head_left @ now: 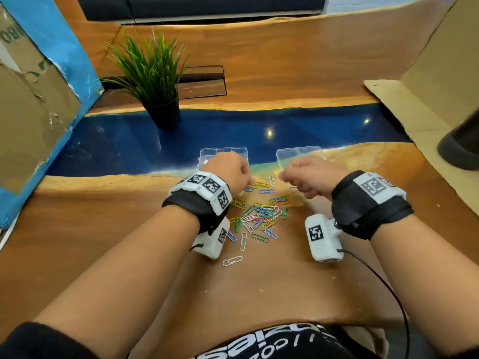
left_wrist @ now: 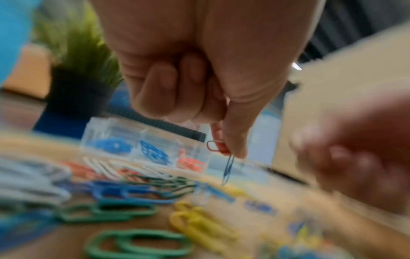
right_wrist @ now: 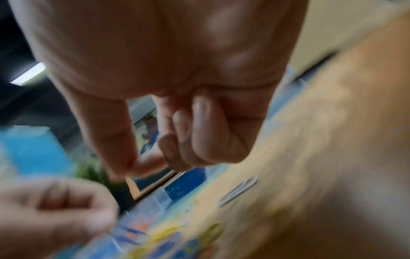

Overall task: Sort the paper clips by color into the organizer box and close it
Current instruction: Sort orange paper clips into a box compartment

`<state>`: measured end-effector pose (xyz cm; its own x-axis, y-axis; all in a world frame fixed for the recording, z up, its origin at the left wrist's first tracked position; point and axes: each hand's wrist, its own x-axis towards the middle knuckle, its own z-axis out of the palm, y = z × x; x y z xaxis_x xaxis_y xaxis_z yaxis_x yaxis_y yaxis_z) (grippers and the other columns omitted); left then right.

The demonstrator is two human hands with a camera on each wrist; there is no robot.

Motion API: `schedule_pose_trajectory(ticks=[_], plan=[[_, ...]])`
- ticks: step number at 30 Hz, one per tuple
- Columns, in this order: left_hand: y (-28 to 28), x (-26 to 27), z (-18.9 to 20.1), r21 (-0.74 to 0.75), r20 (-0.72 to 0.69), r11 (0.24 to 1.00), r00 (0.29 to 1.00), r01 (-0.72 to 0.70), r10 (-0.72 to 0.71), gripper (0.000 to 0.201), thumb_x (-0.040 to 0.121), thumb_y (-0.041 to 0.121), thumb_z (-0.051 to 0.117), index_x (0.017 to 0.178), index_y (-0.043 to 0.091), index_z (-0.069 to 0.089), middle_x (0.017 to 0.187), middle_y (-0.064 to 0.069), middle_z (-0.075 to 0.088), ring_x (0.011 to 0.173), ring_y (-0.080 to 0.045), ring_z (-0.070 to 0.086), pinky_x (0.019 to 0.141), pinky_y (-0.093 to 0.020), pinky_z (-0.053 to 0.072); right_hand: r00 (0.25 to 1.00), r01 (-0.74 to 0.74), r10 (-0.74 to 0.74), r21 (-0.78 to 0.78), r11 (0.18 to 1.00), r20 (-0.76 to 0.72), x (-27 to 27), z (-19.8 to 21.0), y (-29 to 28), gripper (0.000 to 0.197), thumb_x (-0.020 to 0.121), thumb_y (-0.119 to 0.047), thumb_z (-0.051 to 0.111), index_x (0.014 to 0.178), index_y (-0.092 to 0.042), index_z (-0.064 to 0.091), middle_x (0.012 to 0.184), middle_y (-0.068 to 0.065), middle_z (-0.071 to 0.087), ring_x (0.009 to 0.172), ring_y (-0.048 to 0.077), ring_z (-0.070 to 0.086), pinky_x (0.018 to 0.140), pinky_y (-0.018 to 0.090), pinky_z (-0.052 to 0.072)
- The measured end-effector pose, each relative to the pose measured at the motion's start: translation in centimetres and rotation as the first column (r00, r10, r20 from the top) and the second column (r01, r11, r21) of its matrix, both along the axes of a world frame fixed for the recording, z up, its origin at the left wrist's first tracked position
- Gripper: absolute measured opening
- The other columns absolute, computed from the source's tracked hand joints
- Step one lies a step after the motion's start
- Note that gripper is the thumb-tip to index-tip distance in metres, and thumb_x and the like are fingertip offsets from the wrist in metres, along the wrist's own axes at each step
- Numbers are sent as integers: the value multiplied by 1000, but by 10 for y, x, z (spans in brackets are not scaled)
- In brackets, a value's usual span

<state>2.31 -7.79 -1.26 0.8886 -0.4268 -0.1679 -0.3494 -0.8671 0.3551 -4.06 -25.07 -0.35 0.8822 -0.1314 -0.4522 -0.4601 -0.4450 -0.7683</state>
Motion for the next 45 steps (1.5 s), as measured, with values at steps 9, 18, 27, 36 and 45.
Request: schedule_pose_trajectory(ticks=[9, 18, 27, 36, 45], plan=[[21, -1, 6, -260, -300, 954, 951, -153, 71, 26, 83, 38, 69, 74, 15, 61, 56, 9, 46, 49, -6, 41, 49, -19, 34, 949, -286, 299, -653, 701, -95, -5, -5, 12, 5, 78, -23, 73, 78, -18, 75, 87, 1, 73, 82, 17, 64, 67, 21, 42], [25, -9, 6, -500, -770, 600, 638, -625, 24, 29, 99, 19, 39, 71, 11, 42, 64, -7, 45, 46, -14, 38, 35, -14, 33, 934, -310, 347, -678, 667, -85, -4, -2, 20, 13, 83, -21, 63, 85, -17, 75, 92, 3, 72, 89, 20, 64, 67, 22, 40], [23, -18, 4, -224, -418, 971, 909, -85, -16, 16, 85, 34, 64, 81, 18, 63, 58, 6, 45, 46, -9, 40, 46, -18, 32, 911, -384, 371, -695, 608, -179, -1, -8, 24, 27, 79, -33, 68, 91, -9, 71, 93, 8, 70, 90, 23, 65, 81, 35, 56], [-1, -41, 0, 142, -64, 936, 947, 322, -316, 15, 79, 34, 68, 91, 26, 72, 80, 7, 54, 81, -14, 52, 67, -25, 40, 942, -306, 317, -657, 689, -106, -5, -6, 17, 17, 80, -27, 64, 83, -12, 73, 89, 6, 70, 88, 21, 62, 72, 26, 47], [3, -40, 1, 12, -77, 953, 950, 304, -302, 17, 84, 21, 58, 89, 16, 74, 75, 3, 60, 76, -14, 54, 59, -17, 35, 999, -32, 34, 81, 996, -22, -10, -4, 18, 21, 84, -12, 42, 65, -13, 51, 61, 3, 42, 46, 13, 30, 42, 19, 28]])
